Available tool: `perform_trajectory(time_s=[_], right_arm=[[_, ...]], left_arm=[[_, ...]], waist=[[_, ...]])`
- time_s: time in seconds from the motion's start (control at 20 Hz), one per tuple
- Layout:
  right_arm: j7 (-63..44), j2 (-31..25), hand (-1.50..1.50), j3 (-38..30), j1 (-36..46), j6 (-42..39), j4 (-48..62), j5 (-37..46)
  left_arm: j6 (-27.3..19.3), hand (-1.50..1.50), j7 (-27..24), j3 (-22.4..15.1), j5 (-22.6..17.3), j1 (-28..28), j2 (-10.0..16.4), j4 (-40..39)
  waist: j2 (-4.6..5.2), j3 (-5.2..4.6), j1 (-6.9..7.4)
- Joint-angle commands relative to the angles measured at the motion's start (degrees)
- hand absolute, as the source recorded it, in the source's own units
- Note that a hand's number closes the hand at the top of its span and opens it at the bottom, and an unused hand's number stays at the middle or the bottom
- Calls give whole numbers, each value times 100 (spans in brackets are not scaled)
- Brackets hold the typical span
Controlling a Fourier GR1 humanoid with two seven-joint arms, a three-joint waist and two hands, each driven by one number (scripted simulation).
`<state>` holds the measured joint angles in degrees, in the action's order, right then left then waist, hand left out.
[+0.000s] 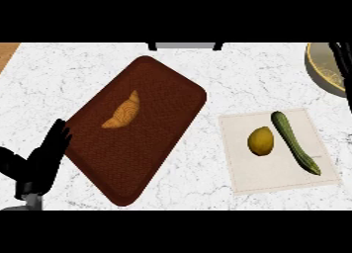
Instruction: Pick the lemon from the placemat and place it in the bowl
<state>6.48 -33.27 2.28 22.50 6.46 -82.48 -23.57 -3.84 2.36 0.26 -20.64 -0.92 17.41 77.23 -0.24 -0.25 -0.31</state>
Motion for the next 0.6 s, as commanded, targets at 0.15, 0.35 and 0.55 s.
perform_trajectory(time_s=[0.15,0.35,0.55], right_arm=[[-1238,773,150,938,-584,1681,154,1063],[-1519,33,150,777,-1053,3028,950,2371],[-742,1803,-150,724,-1133,5089,239,2616]], left_arm=[[-419,0,-274,-394,686,551,-139,609],[-283,0,-337,-455,789,592,26,759],[-444,0,-301,-645,948,601,-159,825]], waist=[[-2,12,-60],[-31,-54,-399],[-77,20,-303]])
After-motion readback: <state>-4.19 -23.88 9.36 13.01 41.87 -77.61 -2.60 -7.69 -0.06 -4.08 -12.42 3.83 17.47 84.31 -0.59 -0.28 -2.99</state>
